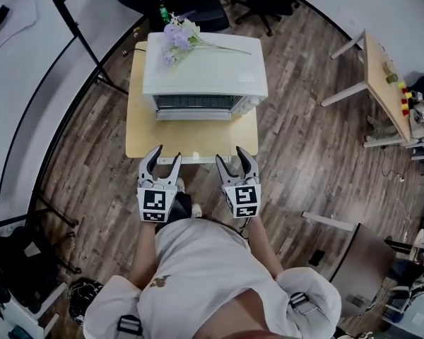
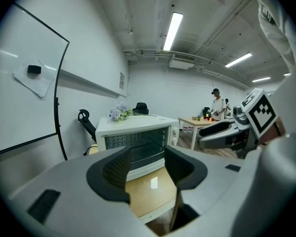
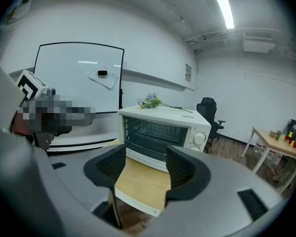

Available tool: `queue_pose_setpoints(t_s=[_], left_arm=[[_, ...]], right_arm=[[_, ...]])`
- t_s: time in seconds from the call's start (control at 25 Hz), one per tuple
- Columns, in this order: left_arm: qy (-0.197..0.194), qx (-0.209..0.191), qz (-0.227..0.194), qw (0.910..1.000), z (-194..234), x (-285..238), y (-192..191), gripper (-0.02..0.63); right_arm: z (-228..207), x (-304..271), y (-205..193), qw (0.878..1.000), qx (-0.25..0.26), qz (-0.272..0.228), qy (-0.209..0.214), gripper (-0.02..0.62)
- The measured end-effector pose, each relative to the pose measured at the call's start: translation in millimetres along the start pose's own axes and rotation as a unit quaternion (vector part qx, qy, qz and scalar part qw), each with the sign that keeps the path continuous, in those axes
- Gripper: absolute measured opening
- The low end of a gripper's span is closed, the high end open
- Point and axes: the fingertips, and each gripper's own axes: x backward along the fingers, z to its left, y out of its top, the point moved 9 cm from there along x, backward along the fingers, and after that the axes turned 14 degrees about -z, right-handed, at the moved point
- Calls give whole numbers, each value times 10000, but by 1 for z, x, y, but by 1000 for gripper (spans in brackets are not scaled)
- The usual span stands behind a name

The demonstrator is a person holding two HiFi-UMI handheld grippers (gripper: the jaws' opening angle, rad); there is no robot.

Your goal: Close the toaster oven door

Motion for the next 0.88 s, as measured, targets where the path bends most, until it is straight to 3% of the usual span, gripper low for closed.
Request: queue_pose_setpoints(t_s=[0.56,0.88], left_arm=[[-453,373,827,9948,38,-24,-80,238],[-427,662,1350,9877,45,-25,-120,273]], right_arm=[[0,-30,-76,9929,-28,1143,-327,267],[-1,-34,-123,9836,-161,1767,-312,276]])
